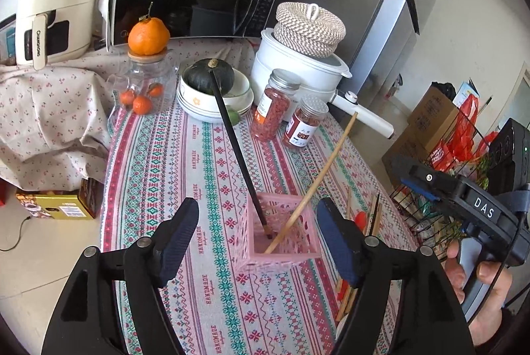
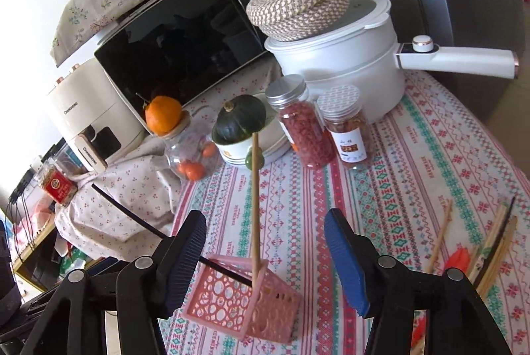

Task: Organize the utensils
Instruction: 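Lower the wooden chopstick into the pink basket and open the right gripper, then reach the left gripper to the chopstick pile and grasp a wooden chopstick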

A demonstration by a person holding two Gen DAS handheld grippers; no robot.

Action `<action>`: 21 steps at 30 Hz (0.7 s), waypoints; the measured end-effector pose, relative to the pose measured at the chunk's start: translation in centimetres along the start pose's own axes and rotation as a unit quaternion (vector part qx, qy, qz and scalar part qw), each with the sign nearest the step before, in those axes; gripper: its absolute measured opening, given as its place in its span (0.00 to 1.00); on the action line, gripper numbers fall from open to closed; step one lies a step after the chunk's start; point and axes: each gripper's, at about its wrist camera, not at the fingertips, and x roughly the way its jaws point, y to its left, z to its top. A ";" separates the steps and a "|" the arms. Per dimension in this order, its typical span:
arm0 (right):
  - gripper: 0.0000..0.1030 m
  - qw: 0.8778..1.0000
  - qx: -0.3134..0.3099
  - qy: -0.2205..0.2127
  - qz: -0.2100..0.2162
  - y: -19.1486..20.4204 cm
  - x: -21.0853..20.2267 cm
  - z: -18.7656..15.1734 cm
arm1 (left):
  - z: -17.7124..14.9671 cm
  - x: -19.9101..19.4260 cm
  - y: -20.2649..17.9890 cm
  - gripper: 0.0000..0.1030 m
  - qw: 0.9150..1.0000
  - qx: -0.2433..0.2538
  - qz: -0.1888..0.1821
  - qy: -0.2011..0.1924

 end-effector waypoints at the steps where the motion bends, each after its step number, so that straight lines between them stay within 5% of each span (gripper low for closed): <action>1: 0.68 1.000 -0.004 0.002 -0.008 -0.2 -0.5 -0.1 | -0.3 -0.3 -0.3 0.80 1.000 0.008 0.001 0.004; 13: 0.81 0.992 -0.028 0.094 -0.083 -4.9 -2.0 -2.8 | -3.8 -0.3 -5.8 0.94 0.994 0.089 -0.007 0.058; 21: 0.84 0.974 -0.010 0.182 -0.135 -9.7 -1.3 -4.6 | -6.1 2.4 -10.4 1.00 0.983 0.148 0.005 0.105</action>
